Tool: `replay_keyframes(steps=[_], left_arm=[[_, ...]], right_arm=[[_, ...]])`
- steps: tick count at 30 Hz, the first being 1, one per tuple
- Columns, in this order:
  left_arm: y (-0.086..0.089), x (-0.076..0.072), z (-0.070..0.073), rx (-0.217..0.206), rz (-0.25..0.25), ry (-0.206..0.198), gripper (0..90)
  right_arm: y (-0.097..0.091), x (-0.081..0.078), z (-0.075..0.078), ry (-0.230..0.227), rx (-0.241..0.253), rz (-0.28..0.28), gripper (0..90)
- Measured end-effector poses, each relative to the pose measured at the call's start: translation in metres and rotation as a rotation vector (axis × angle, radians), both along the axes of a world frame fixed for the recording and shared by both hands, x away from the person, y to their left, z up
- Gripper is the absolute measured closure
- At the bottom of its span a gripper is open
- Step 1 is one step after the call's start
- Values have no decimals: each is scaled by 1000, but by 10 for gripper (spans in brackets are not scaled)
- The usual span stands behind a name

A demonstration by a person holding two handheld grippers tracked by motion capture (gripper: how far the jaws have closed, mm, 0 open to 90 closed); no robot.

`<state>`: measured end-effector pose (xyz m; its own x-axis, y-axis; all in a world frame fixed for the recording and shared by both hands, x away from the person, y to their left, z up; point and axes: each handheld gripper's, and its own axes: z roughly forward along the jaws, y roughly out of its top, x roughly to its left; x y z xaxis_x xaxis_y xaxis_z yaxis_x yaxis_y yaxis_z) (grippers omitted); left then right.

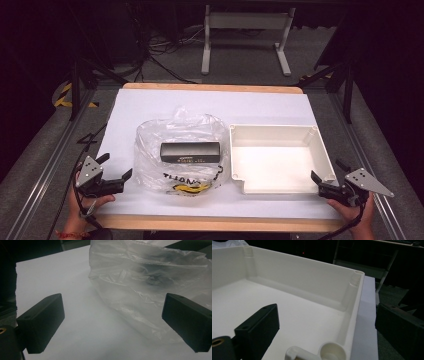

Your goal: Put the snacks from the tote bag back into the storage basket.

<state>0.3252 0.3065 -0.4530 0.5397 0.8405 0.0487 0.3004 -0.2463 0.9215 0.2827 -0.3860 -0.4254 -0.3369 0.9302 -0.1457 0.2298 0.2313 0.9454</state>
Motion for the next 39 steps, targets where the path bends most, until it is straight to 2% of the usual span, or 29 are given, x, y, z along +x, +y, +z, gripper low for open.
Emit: replay_keyframes(steps=[11, 15, 18, 22, 25, 35, 36, 38, 39], left_arm=[[-1, -2, 1, -1, -12, -11, 52], [0, -3, 1, -5, -12, -7, 51], [0, -3, 1, -7, -18, -11, 48], [-1, -4, 2, -4, -14, -13, 46], [-1, -3, 2, -6, -14, -10, 46], [-2, -3, 1, -7, -19, -3, 45], [-2, -3, 1, -8, -20, -1, 45], [-2, -4, 1, -8, -18, -1, 45], [-2, -4, 1, -8, -17, -2, 45]], right_arm=[[2, -5, 9, -24, -14, 12, 64], [2, -4, 14, -35, -2, 24, 66], [4, -3, 18, -36, -15, 28, 72], [6, -2, 24, -28, -59, 4, 95], [6, -1, 26, -28, -56, 12, 100], [16, 6, 44, -21, -72, 108, 113], [17, 7, 46, -21, -79, 112, 123], [19, 8, 51, -15, -85, 157, 202], [21, 8, 52, -21, -94, 164, 201]])
